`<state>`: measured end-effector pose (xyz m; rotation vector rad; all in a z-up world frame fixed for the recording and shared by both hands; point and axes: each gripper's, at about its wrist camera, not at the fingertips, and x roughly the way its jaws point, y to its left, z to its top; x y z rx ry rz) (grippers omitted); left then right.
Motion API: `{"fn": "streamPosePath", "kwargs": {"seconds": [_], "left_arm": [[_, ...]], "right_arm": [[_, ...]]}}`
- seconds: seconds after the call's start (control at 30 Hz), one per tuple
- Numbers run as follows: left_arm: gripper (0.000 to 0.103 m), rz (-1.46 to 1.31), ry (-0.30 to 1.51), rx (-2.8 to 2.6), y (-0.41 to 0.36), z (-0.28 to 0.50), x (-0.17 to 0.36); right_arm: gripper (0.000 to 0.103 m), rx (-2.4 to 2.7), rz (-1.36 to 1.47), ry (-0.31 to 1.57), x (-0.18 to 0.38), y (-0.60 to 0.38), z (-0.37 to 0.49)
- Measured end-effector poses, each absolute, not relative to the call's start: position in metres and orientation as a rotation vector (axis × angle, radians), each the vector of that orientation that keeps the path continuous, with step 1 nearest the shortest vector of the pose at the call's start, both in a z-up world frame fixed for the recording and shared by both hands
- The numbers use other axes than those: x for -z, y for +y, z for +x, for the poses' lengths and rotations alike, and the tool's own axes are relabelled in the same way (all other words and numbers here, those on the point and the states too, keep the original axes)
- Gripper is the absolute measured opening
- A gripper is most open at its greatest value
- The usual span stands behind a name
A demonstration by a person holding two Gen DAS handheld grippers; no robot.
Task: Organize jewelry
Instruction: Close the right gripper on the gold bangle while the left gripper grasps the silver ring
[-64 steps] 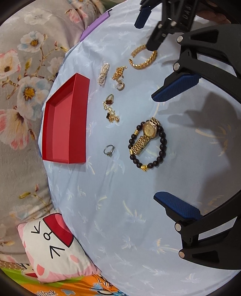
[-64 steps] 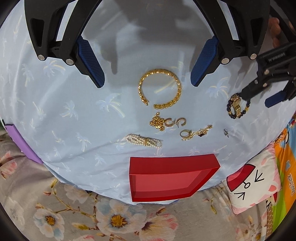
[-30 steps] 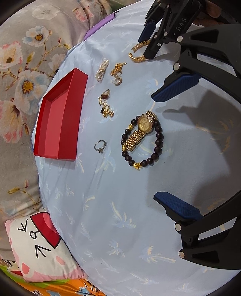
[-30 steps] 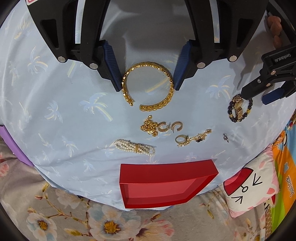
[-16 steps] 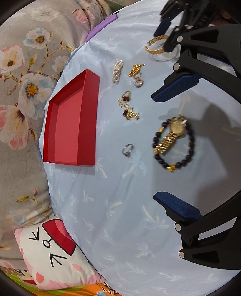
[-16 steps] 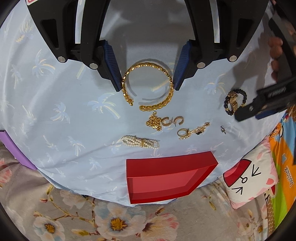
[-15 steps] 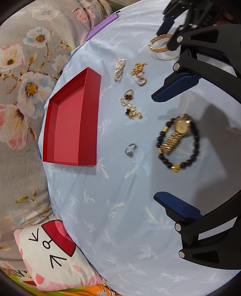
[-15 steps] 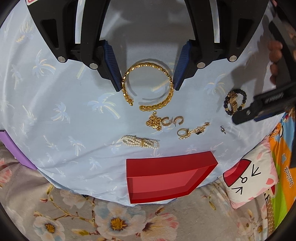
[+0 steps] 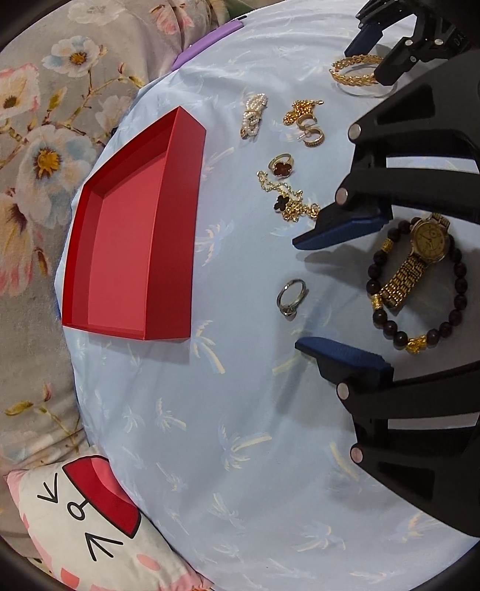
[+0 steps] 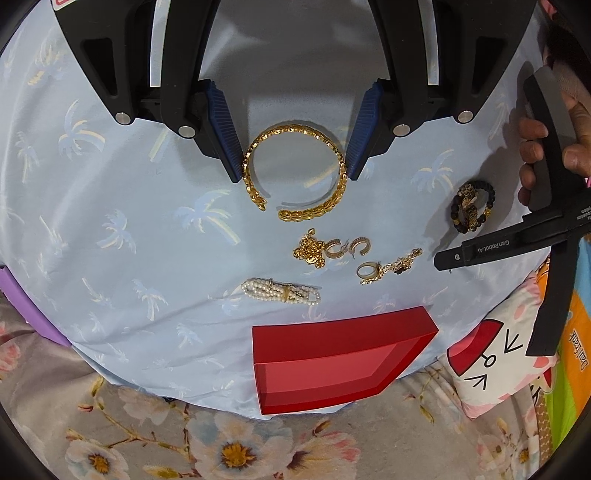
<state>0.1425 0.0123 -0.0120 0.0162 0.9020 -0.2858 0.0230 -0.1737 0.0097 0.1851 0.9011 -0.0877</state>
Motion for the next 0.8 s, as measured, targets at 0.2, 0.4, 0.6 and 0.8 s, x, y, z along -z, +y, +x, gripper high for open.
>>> {"fn": "streamPosePath", "kwargs": {"seconds": [0.2, 0.4, 0.6, 0.8], "left_arm": [[0.017, 0.021, 0.897, 0.288, 0.013, 0.148, 0.013], [0.018, 0.03, 0.901, 0.305, 0.012, 0.147, 0.011], [0.056, 0.102, 0.849, 0.273, -0.001, 0.145, 0.007], [0.034, 0.144, 0.86, 0.246, -0.009, 0.154, 0.015]], "right_arm": [[0.056, 0.086, 0.188, 0.911, -0.008, -0.174, 0.024], [0.056, 0.086, 0.189, 0.911, -0.007, -0.174, 0.024], [0.056, 0.082, 0.188, 0.911, -0.007, -0.174, 0.024], [0.056, 0.082, 0.191, 0.911, -0.007, -0.174, 0.025]]}}
